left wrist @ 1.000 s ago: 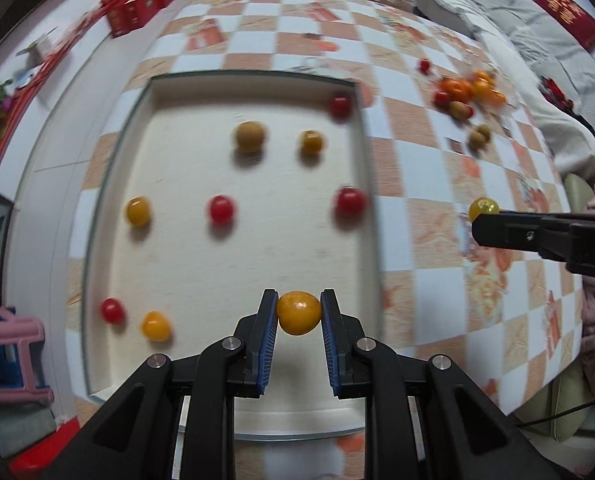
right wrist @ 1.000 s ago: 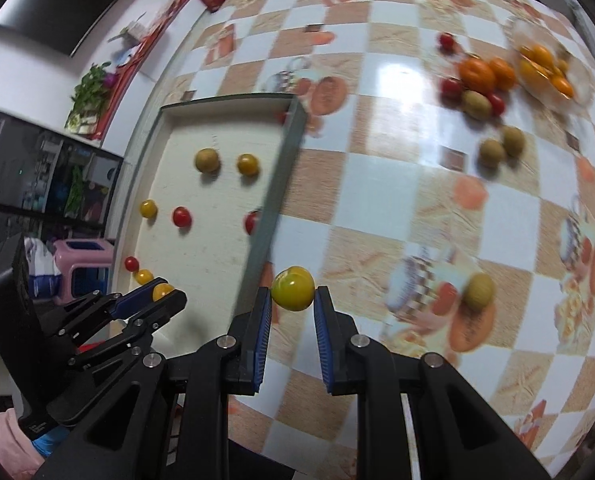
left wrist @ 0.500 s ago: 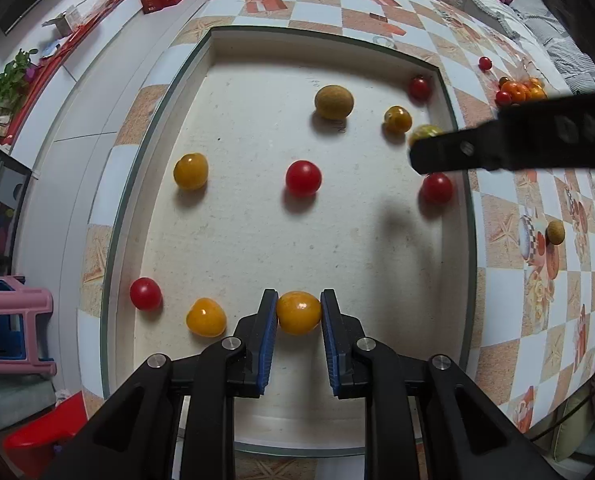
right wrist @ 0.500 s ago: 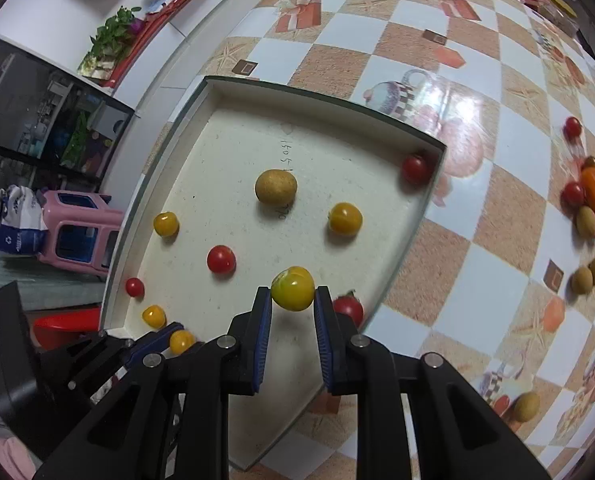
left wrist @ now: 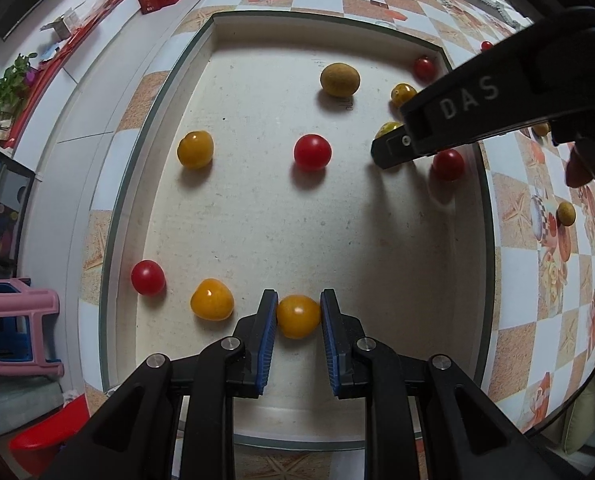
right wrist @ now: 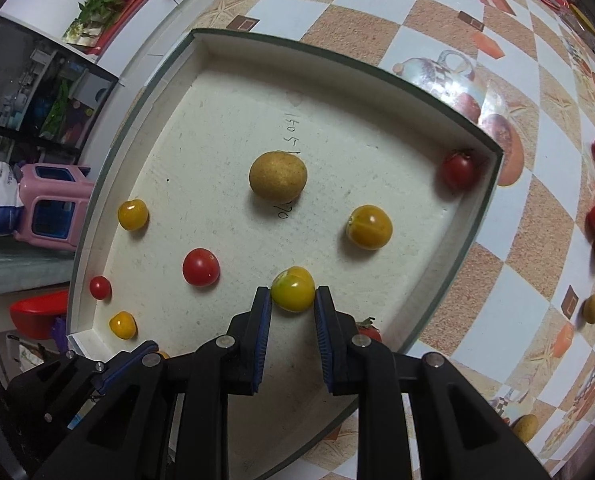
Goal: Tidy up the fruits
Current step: 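Open both tools to drop the yellow tomatoes into the tray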
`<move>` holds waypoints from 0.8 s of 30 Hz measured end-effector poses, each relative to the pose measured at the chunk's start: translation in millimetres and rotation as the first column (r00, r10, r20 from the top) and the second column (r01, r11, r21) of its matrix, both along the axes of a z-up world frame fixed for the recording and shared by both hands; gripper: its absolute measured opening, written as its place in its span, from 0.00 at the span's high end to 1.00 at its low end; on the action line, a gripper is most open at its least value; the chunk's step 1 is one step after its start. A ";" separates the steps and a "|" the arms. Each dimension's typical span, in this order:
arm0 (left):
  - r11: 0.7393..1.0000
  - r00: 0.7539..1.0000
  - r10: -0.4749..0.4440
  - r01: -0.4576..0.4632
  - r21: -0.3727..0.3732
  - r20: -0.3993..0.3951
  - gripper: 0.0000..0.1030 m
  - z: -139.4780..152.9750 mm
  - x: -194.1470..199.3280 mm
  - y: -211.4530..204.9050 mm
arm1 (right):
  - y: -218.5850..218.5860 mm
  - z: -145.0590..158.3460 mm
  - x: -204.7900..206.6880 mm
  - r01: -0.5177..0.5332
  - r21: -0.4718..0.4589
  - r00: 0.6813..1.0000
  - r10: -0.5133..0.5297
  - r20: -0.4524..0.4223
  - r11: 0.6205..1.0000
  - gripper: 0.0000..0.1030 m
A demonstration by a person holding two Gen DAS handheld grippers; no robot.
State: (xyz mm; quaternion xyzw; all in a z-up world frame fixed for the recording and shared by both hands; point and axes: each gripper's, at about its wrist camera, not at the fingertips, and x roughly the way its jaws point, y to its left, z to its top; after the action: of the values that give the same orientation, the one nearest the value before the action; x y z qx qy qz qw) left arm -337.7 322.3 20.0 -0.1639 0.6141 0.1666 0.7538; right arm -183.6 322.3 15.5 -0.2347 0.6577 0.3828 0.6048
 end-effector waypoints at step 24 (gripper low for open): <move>0.983 0.989 -0.143 0.138 0.122 0.034 0.18 56.7 40.6 -39.9 | -127.2 63.2 58.3 0.312 0.158 0.948 -0.318 0.012 0.937 0.16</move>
State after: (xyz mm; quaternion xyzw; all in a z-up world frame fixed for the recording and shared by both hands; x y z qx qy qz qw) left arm -297.1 282.4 76.7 -0.0785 0.5969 0.1459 0.7850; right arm -125.3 195.1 78.7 -0.0862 0.6441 0.3263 0.6865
